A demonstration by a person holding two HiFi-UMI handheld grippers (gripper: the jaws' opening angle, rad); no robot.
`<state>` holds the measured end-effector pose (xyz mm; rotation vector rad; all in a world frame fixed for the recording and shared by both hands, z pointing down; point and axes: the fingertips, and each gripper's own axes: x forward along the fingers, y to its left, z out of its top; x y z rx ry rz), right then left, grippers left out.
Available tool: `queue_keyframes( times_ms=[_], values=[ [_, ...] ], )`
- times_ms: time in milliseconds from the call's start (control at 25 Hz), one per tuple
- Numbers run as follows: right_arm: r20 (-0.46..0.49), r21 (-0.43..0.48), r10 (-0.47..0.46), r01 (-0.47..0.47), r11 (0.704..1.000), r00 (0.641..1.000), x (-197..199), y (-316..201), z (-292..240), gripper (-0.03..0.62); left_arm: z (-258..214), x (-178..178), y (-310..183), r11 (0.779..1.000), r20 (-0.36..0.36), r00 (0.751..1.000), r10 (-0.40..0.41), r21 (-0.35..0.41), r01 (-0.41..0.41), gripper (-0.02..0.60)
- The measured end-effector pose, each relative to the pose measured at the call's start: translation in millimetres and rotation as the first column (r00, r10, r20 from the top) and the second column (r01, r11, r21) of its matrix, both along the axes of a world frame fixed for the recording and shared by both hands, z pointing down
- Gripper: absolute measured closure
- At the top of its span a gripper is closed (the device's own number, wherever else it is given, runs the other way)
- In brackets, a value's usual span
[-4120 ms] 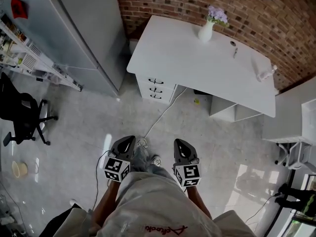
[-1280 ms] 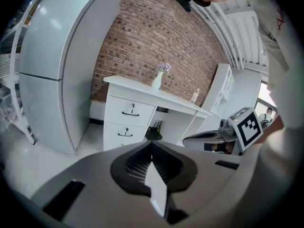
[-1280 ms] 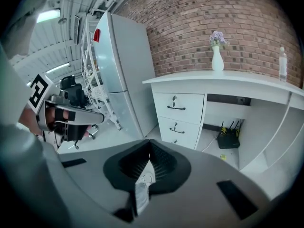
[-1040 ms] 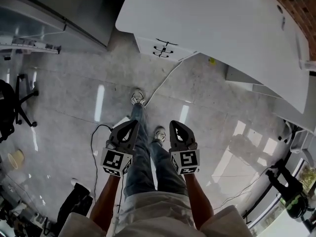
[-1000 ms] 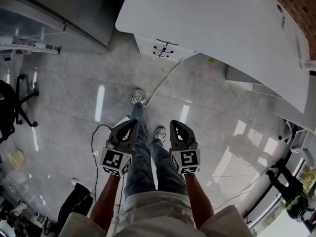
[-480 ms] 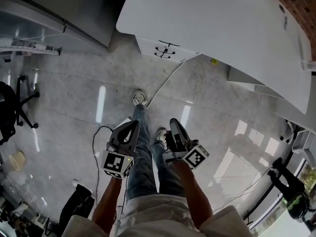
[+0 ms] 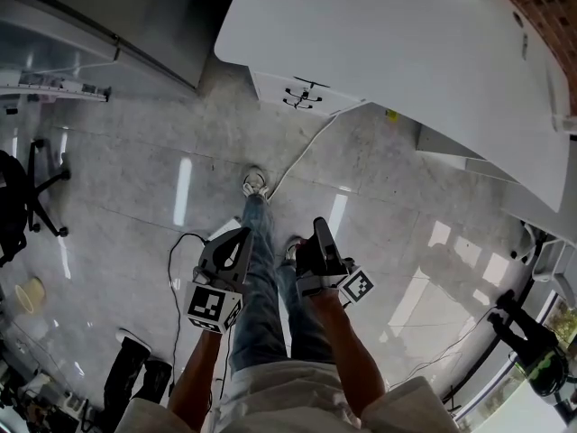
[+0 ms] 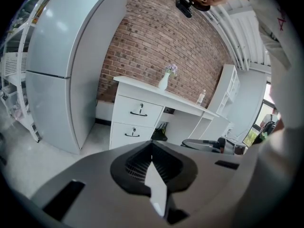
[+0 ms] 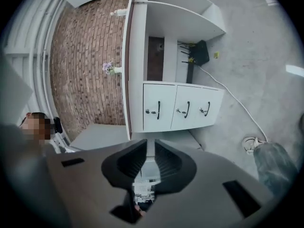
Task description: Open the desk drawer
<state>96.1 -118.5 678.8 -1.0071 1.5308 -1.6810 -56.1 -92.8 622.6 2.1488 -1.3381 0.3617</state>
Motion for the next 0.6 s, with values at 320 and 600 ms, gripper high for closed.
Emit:
queue_keyframes(
  times_ms=[320, 600],
  values=[
    [0.005, -0.031, 0.049, -0.049, 0.998, 0.999, 6.0, -6.7, 11.0, 0.428, 3.8, 2.0, -2.6, 1.000, -0.013, 1.000, 0.014, -0.011, -0.014, 0.569],
    [0.015, -0.038, 0.071, -0.070, 0.997, 0.997, 3.5, -30.8, 29.4, 0.428, 5.7, -0.1, -4.9, 1.000, -0.018, 1.000, 0.007, -0.020, -0.008, 0.569]
  ],
)
